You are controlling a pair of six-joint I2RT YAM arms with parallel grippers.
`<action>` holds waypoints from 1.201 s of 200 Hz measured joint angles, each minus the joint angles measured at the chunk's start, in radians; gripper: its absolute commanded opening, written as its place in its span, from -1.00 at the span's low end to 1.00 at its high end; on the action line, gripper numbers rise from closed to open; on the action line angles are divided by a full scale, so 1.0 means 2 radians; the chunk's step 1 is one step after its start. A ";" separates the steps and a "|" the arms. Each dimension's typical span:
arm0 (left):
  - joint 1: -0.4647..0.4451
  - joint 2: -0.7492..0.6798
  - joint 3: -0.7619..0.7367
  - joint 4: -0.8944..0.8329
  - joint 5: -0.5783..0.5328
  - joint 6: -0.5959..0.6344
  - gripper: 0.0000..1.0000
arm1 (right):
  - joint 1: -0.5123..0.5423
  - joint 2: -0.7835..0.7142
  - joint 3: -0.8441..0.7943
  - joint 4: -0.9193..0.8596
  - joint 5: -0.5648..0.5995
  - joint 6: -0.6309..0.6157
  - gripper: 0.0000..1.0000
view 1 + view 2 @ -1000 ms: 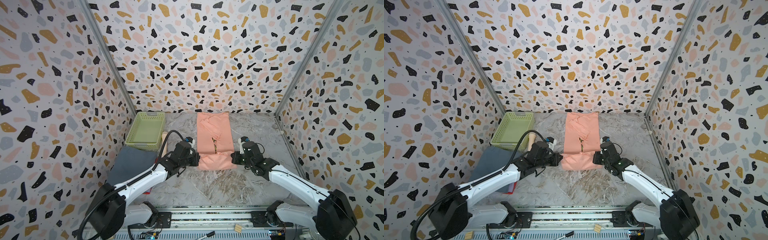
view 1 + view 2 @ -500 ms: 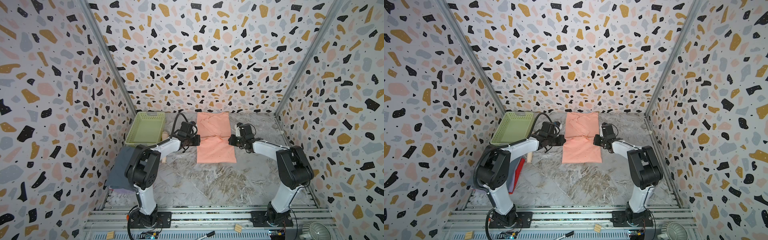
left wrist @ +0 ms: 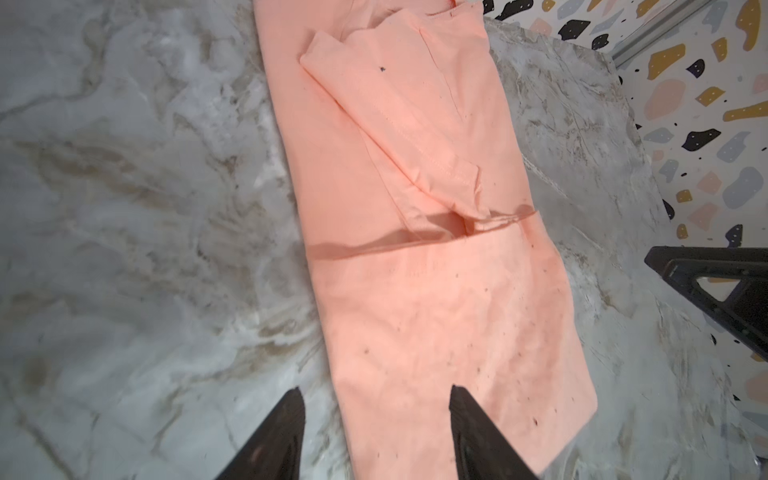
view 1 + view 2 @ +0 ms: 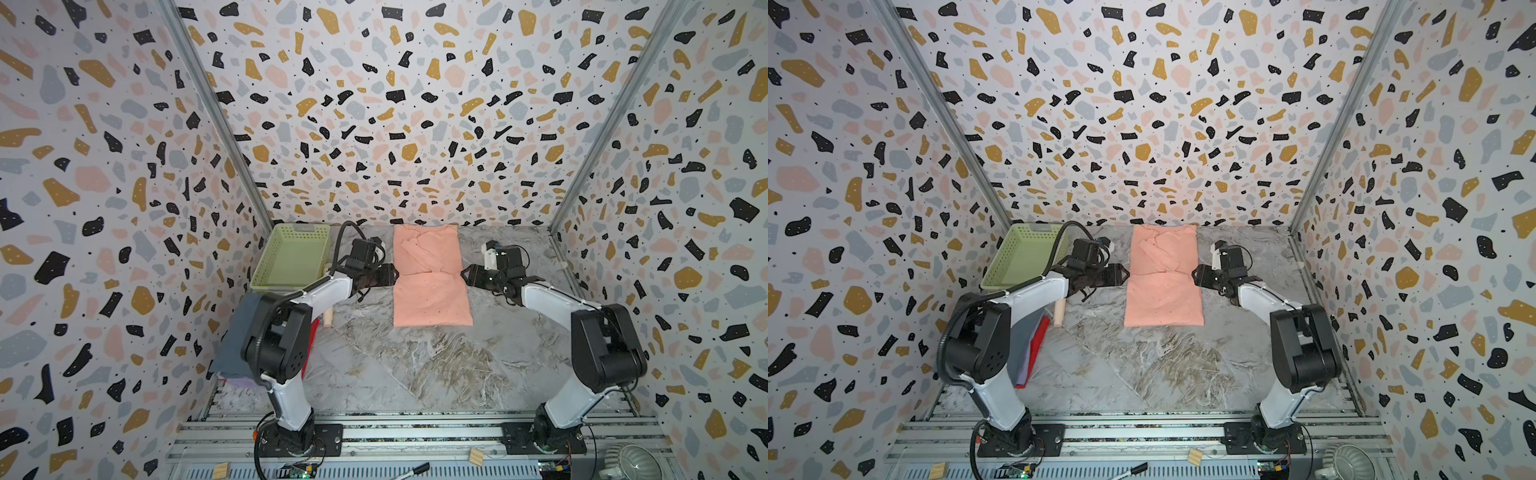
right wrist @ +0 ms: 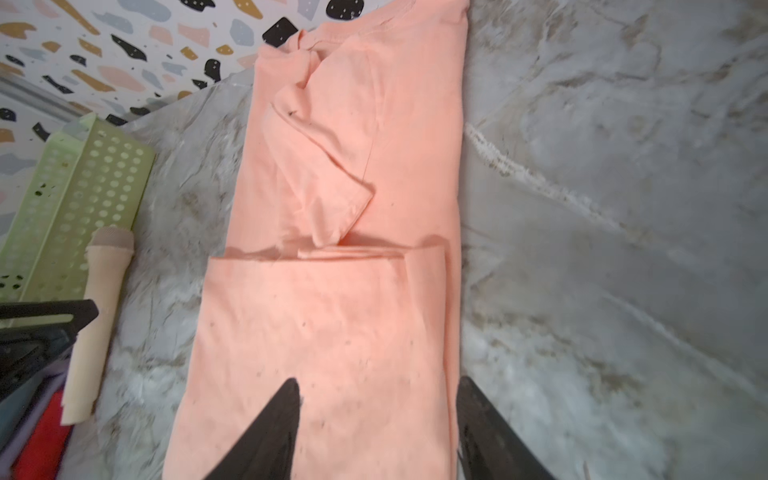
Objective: Fold and stack the t-shirts
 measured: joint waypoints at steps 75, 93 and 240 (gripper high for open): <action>-0.061 -0.101 -0.202 0.030 0.014 -0.073 0.19 | 0.003 -0.119 -0.203 -0.023 -0.067 0.054 0.22; -0.069 -0.100 -0.231 0.058 0.015 -0.104 0.20 | 0.004 -0.116 -0.221 -0.012 -0.079 0.068 0.23; -0.083 -0.075 -0.261 0.188 0.028 -0.193 -1.00 | 0.024 -0.069 -0.191 0.043 -0.098 0.075 -1.00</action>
